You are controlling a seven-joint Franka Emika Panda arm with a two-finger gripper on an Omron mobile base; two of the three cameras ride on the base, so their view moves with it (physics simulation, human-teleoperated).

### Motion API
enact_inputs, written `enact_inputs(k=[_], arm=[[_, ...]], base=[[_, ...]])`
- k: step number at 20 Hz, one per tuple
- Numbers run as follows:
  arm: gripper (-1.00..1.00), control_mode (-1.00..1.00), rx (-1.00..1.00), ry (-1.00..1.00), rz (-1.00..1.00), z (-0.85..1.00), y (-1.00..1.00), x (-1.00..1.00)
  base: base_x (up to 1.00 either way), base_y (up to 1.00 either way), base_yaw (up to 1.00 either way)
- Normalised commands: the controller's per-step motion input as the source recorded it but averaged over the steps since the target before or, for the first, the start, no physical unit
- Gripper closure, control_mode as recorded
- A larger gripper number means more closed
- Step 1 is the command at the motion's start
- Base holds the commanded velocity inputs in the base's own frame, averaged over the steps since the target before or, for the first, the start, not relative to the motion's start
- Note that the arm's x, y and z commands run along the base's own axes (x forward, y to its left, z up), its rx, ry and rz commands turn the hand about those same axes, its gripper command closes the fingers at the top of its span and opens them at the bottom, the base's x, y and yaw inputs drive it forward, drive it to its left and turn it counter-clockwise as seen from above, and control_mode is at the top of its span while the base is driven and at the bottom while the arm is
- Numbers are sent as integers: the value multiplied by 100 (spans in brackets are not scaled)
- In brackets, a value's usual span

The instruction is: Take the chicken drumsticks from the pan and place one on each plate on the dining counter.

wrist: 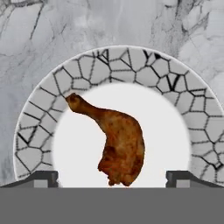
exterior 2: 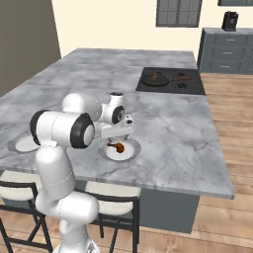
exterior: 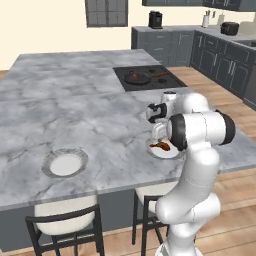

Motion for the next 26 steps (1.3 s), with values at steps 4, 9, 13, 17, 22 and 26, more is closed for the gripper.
enact_inputs(k=[4, 9, 13, 17, 22, 26], arm=[[-100, -100, 16, 0, 0, 51, -6, -85], [-100, -100, 12, 0, -5, 39, -1, -96], [-100, -100, 5, 0, -2, 32, 0, -89], [-100, -100, 0, 1, -2, 33, 0, -69], [-100, -100, 0, -14, -5, 16, 9, -62], [-100, -100, 0, -4, 0, 2, 0, -4]], base=[[0, 0, 0], [0, 0, 0], [0, 0, 0], [0, 0, 0], [0, 0, 0], [0, 0, 0]])
